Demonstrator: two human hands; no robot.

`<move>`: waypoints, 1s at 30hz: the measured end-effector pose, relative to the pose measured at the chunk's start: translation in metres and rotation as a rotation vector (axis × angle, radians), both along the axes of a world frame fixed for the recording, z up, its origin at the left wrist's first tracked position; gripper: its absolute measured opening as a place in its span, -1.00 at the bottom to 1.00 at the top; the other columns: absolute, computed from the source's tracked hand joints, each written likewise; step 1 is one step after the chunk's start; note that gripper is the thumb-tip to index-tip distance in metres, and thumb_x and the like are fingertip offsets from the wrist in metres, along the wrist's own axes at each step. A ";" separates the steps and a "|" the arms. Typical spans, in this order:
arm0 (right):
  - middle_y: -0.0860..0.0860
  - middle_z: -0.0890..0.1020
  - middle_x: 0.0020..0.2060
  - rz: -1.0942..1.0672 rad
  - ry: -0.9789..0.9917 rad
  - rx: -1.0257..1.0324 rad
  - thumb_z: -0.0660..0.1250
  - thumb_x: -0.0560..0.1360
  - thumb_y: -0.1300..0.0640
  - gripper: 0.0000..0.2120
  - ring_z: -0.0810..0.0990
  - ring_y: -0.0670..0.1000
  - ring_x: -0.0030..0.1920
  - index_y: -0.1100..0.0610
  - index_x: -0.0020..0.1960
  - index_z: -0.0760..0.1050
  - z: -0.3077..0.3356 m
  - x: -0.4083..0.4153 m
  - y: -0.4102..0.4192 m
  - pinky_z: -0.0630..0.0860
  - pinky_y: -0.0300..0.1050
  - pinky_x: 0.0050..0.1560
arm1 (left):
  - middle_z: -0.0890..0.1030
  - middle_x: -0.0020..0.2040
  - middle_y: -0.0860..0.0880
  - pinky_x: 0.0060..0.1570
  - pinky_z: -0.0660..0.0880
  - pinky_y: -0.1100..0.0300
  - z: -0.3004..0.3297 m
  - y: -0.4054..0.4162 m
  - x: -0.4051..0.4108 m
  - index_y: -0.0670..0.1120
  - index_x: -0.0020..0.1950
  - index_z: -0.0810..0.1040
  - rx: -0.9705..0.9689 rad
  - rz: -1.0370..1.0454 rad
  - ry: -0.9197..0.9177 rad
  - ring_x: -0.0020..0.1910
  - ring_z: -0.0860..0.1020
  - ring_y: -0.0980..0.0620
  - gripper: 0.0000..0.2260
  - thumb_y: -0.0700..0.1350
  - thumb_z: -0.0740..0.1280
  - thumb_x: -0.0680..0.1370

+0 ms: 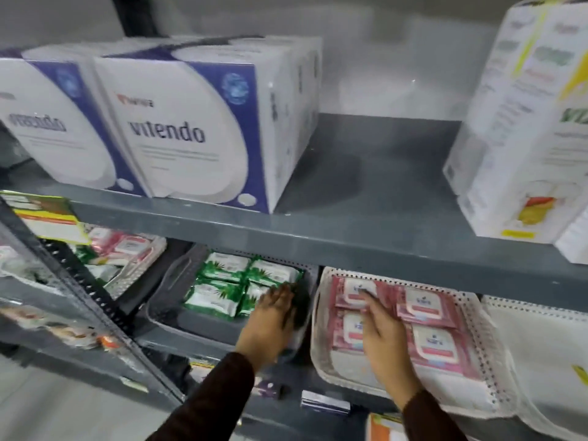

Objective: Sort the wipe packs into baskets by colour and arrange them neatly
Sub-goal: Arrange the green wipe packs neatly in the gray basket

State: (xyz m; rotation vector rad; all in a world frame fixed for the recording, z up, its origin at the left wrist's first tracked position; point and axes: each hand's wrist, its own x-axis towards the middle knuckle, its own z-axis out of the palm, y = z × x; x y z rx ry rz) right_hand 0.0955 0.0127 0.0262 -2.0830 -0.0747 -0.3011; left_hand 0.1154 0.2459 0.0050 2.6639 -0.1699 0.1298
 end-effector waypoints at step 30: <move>0.02 0.49 0.42 0.332 0.544 -0.456 0.15 0.54 0.17 -0.59 0.42 0.13 0.42 -0.06 0.32 0.52 0.003 0.087 0.254 0.26 0.14 0.44 | 0.63 0.07 -0.35 0.11 0.52 -0.24 0.030 0.194 0.004 -0.29 0.23 0.54 -1.786 0.768 0.641 0.07 0.60 -0.34 -0.44 0.19 0.15 0.57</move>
